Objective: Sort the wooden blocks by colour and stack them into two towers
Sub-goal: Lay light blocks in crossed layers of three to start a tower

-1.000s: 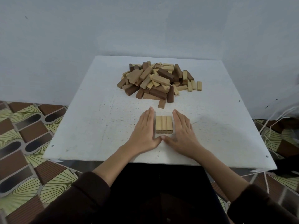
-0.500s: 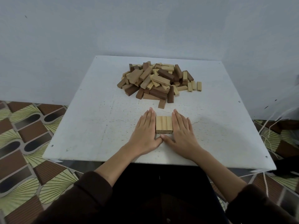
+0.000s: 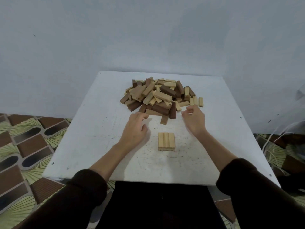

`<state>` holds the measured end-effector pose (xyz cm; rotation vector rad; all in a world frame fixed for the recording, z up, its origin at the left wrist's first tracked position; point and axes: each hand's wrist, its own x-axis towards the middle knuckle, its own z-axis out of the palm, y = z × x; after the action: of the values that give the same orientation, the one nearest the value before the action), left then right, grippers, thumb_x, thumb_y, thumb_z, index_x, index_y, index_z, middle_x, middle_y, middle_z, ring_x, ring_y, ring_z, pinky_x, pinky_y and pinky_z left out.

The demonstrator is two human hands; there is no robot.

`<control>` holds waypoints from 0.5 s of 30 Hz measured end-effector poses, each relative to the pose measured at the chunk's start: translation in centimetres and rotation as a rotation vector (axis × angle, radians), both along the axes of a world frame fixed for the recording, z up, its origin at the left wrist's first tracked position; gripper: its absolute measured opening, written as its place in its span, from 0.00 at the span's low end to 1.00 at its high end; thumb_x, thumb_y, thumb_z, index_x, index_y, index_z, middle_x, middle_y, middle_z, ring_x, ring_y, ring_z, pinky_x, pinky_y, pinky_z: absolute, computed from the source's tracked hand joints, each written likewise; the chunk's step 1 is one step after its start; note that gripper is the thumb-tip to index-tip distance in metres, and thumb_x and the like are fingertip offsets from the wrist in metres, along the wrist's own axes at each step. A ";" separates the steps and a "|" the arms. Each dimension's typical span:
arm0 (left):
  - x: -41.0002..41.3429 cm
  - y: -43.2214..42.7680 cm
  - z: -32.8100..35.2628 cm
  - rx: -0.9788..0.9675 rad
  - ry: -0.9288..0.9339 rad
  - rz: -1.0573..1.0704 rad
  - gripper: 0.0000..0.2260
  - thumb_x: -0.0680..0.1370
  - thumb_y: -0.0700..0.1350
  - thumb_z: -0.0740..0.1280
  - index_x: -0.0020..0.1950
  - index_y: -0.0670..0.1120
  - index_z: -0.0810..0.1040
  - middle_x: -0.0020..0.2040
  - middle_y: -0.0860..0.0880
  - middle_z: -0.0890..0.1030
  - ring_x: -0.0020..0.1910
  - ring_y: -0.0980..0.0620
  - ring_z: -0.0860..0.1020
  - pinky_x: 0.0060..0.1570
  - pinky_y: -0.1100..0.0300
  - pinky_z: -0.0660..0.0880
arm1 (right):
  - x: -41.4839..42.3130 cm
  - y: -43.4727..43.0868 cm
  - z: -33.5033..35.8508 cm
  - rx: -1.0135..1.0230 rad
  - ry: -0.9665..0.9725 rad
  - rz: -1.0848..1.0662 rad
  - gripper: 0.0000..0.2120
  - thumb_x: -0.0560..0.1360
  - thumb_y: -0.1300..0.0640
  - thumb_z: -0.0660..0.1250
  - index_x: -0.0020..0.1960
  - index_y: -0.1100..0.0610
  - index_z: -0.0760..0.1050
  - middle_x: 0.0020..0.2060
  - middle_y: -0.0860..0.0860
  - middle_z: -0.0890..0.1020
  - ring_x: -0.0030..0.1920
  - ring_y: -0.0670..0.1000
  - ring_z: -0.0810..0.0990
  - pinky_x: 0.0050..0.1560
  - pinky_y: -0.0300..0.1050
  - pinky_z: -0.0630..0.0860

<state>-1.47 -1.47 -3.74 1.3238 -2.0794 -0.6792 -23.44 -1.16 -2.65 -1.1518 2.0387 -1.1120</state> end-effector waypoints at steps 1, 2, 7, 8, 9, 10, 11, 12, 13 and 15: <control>-0.3 -0.7 0.0 -0.029 -0.009 0.012 0.14 0.77 0.34 0.60 0.62 0.42 0.73 0.60 0.47 0.72 0.61 0.51 0.69 0.56 0.64 0.66 | 0.0 -0.7 0.0 0.022 -0.033 -0.015 0.15 0.77 0.58 0.65 0.61 0.61 0.72 0.49 0.51 0.76 0.46 0.47 0.73 0.43 0.35 0.68; -0.6 -1.4 0.0 -0.053 -0.017 0.019 0.13 0.77 0.34 0.61 0.61 0.41 0.74 0.58 0.47 0.73 0.59 0.50 0.70 0.55 0.62 0.68 | 0.1 -1.3 0.0 0.030 -0.044 -0.019 0.15 0.76 0.57 0.66 0.60 0.61 0.72 0.48 0.51 0.76 0.45 0.47 0.73 0.42 0.36 0.68; -1.7 -3.6 0.1 -0.150 -0.055 0.049 0.09 0.76 0.36 0.63 0.55 0.41 0.79 0.51 0.46 0.77 0.53 0.49 0.72 0.51 0.53 0.73 | 0.3 -3.0 -0.3 0.015 -0.054 -0.041 0.05 0.75 0.55 0.67 0.44 0.52 0.70 0.38 0.42 0.73 0.37 0.44 0.73 0.41 0.43 0.72; -1.8 -3.8 0.1 -0.161 -0.060 0.053 0.09 0.76 0.36 0.64 0.55 0.40 0.79 0.51 0.46 0.77 0.53 0.48 0.73 0.51 0.53 0.73 | 0.2 -3.2 -0.5 0.030 -0.054 -0.045 0.06 0.75 0.54 0.67 0.46 0.53 0.70 0.38 0.42 0.72 0.38 0.45 0.73 0.42 0.45 0.72; -2.1 -4.0 0.2 -0.171 -0.072 0.056 0.09 0.76 0.37 0.65 0.55 0.40 0.79 0.51 0.45 0.77 0.53 0.47 0.73 0.51 0.53 0.73 | 0.1 -3.4 -0.5 0.040 -0.056 -0.052 0.07 0.75 0.55 0.68 0.48 0.54 0.71 0.38 0.43 0.72 0.39 0.46 0.73 0.43 0.45 0.72; -2.5 -4.3 0.3 -0.179 -0.087 0.058 0.09 0.77 0.38 0.65 0.55 0.40 0.79 0.51 0.45 0.78 0.53 0.46 0.73 0.51 0.53 0.73 | 0.0 -3.6 -0.6 0.050 -0.068 -0.054 0.07 0.74 0.56 0.68 0.50 0.55 0.72 0.39 0.44 0.73 0.40 0.46 0.73 0.44 0.44 0.71; -2.8 -4.6 0.4 -0.182 -0.097 0.063 0.09 0.76 0.38 0.66 0.55 0.40 0.80 0.52 0.45 0.78 0.54 0.46 0.73 0.52 0.52 0.73 | -0.1 -3.7 -0.7 0.047 -0.084 -0.055 0.07 0.73 0.57 0.68 0.51 0.56 0.74 0.40 0.45 0.75 0.41 0.47 0.74 0.43 0.44 0.71; -3.3 -4.8 0.4 -0.178 -0.096 0.071 0.08 0.76 0.39 0.67 0.54 0.40 0.80 0.52 0.45 0.79 0.54 0.46 0.73 0.52 0.51 0.73 | -0.3 -3.8 -0.7 0.042 -0.110 -0.059 0.07 0.73 0.59 0.68 0.51 0.57 0.76 0.42 0.47 0.76 0.41 0.48 0.74 0.42 0.44 0.70; -3.8 -5.0 0.5 -0.168 -0.086 0.083 0.08 0.76 0.40 0.67 0.54 0.40 0.81 0.52 0.46 0.79 0.55 0.47 0.73 0.52 0.52 0.73 | -0.6 -3.8 -0.7 0.030 -0.137 -0.066 0.08 0.73 0.60 0.67 0.51 0.57 0.77 0.43 0.48 0.78 0.40 0.48 0.75 0.41 0.44 0.70; -5.1 -5.1 0.7 -0.146 -0.054 0.112 0.08 0.75 0.43 0.69 0.52 0.41 0.81 0.52 0.47 0.79 0.56 0.48 0.73 0.52 0.57 0.71 | -1.1 -3.7 -0.5 -0.007 -0.196 -0.096 0.06 0.74 0.61 0.65 0.50 0.55 0.77 0.41 0.47 0.78 0.37 0.47 0.73 0.38 0.42 0.70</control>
<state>-6.52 -6.57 -3.09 1.3765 -2.0372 -0.4397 -24.58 -4.84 -3.16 -0.9166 1.9559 -1.2281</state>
